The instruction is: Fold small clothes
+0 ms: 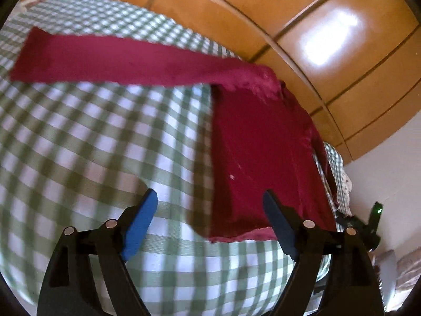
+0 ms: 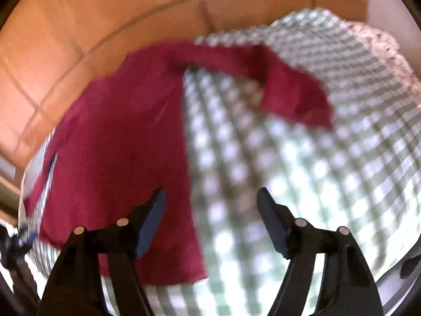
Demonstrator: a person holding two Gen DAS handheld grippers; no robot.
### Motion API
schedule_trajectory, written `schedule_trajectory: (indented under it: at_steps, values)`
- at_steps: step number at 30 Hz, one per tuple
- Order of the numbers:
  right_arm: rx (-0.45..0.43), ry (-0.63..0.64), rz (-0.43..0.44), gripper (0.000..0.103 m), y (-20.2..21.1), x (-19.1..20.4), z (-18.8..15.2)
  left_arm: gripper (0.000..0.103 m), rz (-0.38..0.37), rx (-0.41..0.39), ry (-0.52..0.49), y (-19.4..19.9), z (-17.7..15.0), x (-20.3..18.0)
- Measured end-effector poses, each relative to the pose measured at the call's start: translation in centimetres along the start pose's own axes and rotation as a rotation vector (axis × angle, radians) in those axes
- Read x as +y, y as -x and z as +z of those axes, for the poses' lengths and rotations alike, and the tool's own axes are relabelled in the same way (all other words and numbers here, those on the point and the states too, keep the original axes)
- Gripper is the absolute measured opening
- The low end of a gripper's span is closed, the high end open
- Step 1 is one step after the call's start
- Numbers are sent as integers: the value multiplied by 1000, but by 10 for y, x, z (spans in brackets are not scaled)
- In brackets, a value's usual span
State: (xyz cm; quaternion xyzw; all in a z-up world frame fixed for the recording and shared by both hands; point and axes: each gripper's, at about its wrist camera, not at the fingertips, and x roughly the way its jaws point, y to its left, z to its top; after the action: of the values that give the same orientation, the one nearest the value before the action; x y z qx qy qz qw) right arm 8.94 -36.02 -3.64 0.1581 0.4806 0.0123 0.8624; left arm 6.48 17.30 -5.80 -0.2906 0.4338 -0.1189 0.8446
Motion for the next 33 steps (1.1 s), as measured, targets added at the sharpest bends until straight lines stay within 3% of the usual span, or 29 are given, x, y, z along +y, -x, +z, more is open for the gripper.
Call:
schedule_trajectory:
  at_steps: [2, 4, 6, 7, 8, 10, 14, 17, 22, 28, 30, 32, 33]
  values:
    - [7, -4, -14, 59, -10, 4, -10, 57, -34, 55, 1, -16, -3, -7]
    - [5, 3, -9, 48, -11, 8, -11, 51, -2, 75, -26, -28, -5, -13]
    - [30, 9, 43, 16, -8, 9, -9, 43, 4, 76, -44, -32, -8, -20]
    - [35, 25, 48, 10, -6, 12, -9, 21, -5, 91, -50, -34, -9, -23]
    - [38, 47, 55, 8, -3, 15, -10, 11, -8, 108, -63, -35, -9, -27]
    - [26, 80, 59, 8, 10, 21, -10, 7, 3, 98, -87, -32, -11, -31]
    - [-57, 116, 87, 7, 52, 23, -8, 6, -67, 94, -47, -11, -8, -34]
    - [-102, 145, 102, 7, 84, 23, -13, 6, -107, 95, -72, 16, -9, -42]
    - [-49, 152, 77, 7, 85, 13, -41, 5, -69, 116, -90, 38, -31, -43]
    - [63, 85, 14, 8, 44, -13, -73, 6, 42, 214, -124, 15, -61, -39]
    - [60, 110, -15, 15, 41, -9, -72, 19, 51, 205, -121, 16, -57, -36]
    - [20, 134, -44, 31, 46, 0, -65, 60, 99, 133, -111, 28, -46, -28]
    - [2, 141, -47, 43, 48, 3, -62, 67, 119, 93, -94, 33, -37, -22]
